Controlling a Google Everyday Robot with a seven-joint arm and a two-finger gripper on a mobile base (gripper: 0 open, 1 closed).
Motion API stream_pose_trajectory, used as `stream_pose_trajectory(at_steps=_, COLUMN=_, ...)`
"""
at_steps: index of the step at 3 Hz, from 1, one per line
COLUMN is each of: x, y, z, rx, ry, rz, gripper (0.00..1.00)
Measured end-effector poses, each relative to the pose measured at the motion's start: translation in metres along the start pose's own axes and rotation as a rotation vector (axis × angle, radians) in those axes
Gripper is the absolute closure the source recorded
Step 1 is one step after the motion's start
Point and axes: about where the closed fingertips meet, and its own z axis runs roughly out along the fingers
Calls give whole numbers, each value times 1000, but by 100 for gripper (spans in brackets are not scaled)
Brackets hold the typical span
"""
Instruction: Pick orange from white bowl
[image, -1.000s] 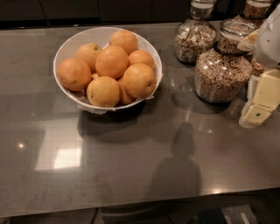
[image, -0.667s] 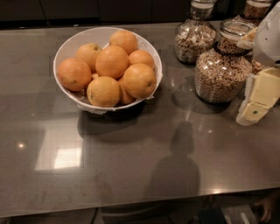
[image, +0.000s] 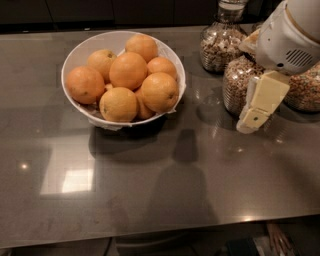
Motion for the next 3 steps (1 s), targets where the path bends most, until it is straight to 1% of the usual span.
stream_pose_trajectory(at_steps=1, x=0, y=0, z=0, rx=0, ry=0, rz=0, gripper=0)
stream_pose_trajectory(at_steps=2, x=-20, y=5, z=14, rx=6, ry=-96, rz=18, gripper=0)
stream_pose_trajectory(at_steps=3, x=-64, y=9, z=32, rx=3, ry=-234, rz=40, gripper=0)
